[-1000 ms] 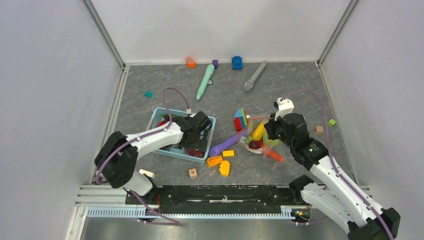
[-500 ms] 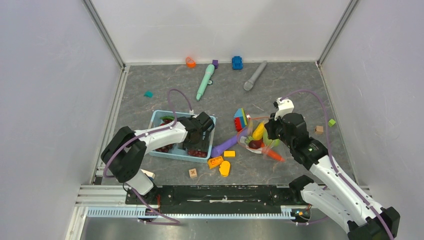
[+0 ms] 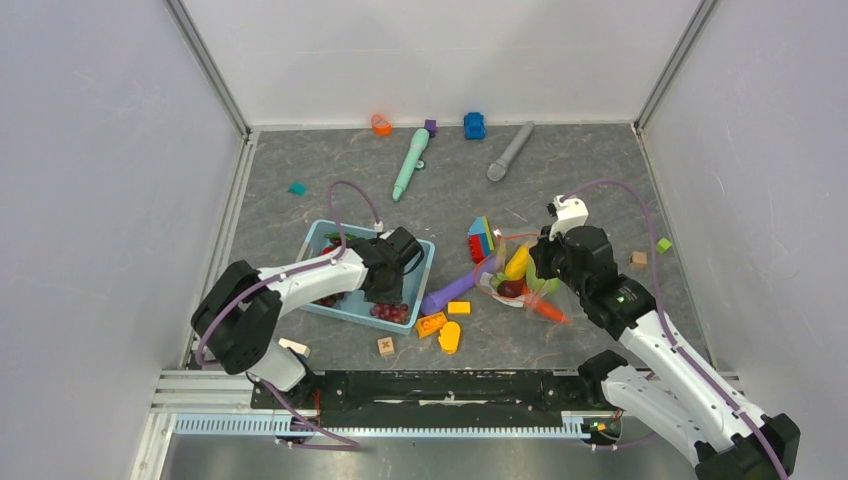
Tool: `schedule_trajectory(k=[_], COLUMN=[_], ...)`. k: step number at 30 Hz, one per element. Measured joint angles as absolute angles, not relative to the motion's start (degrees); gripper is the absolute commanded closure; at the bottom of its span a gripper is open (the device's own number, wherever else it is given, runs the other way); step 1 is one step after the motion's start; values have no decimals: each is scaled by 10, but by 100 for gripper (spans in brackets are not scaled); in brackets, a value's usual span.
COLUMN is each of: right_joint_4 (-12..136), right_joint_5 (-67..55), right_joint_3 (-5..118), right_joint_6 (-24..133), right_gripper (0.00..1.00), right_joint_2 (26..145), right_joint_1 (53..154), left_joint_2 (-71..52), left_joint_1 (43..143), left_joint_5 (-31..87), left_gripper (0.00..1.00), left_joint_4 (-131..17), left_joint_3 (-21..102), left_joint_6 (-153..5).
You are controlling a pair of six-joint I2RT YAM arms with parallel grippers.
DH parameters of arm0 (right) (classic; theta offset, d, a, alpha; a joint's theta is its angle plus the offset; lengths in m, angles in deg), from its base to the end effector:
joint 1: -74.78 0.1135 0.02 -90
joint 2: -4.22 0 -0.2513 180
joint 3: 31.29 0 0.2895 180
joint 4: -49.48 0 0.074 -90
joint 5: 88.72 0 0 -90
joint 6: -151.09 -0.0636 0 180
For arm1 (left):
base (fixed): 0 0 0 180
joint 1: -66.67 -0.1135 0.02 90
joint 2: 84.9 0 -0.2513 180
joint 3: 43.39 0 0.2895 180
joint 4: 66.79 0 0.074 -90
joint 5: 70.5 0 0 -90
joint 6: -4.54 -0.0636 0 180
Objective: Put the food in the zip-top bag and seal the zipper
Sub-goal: Pick up the fake fruit from the bin.
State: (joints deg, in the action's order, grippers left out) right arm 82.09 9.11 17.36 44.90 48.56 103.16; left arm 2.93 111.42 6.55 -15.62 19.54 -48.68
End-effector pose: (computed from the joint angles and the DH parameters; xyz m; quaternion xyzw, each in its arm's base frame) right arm 0.2237 0.1110 0.2459 -0.0561 0.8554 0.1398 0.4956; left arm 0.2272 -0.2052 0.1107 0.0549 0.9849 0.0061 0.1643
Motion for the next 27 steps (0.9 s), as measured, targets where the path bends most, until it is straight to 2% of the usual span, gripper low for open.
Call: schedule_trajectory(k=[9,21,27], right_joint_4=[821,821,821], right_joint_5=[91,91,86], right_joint_3=[174,174,174], right_joint_6=[449,449,449], right_gripper=[100,100,100], right_joint_2=[485,485,482], right_joint_1=[1032,1032,1032], left_joint_2=[-16,-150,-220], left_joint_1=[1114,1114,1114], left_joint_5=[55,-29,0], left_gripper=[81,87,86], left_joint_4=[-155,-133,-204], left_joint_3=[195,217,240], left_joint_6=[-486,-477,-480])
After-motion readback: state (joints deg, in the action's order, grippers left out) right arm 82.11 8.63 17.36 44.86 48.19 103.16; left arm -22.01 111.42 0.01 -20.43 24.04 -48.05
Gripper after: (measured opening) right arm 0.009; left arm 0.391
